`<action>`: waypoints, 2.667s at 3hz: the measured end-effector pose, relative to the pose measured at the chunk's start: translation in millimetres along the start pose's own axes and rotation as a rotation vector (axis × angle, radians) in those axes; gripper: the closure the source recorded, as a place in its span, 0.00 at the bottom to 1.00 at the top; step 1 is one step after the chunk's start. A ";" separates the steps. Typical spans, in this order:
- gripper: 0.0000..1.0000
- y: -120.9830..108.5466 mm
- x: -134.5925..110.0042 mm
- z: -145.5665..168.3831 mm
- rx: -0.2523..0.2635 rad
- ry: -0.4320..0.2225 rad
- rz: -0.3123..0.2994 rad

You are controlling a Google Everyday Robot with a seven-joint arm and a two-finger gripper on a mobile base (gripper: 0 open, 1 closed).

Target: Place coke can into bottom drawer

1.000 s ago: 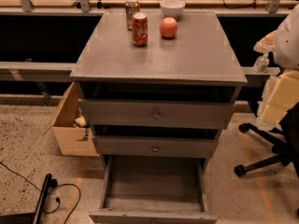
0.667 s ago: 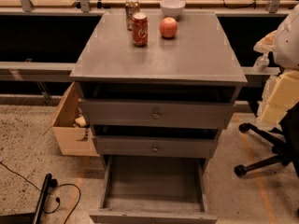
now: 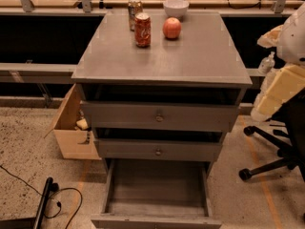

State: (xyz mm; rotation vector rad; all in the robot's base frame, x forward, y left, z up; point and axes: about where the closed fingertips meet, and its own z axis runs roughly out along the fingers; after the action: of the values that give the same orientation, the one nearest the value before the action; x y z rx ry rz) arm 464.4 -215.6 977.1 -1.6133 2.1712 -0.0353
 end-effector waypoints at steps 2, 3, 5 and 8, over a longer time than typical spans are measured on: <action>0.00 -90.2 -49.3 52.9 0.097 -0.441 0.135; 0.00 -134.0 -70.2 91.7 0.129 -0.563 0.247; 0.00 -181.6 -103.2 127.3 0.197 -0.639 0.373; 0.00 -226.2 -184.3 174.6 0.205 -0.846 0.515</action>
Offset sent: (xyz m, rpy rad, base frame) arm 0.1900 0.0407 0.0038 0.6969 -0.3567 -0.0694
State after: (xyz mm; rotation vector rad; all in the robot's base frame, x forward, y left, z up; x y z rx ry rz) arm 773.5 -78.6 940.3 -0.7054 1.7394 0.4731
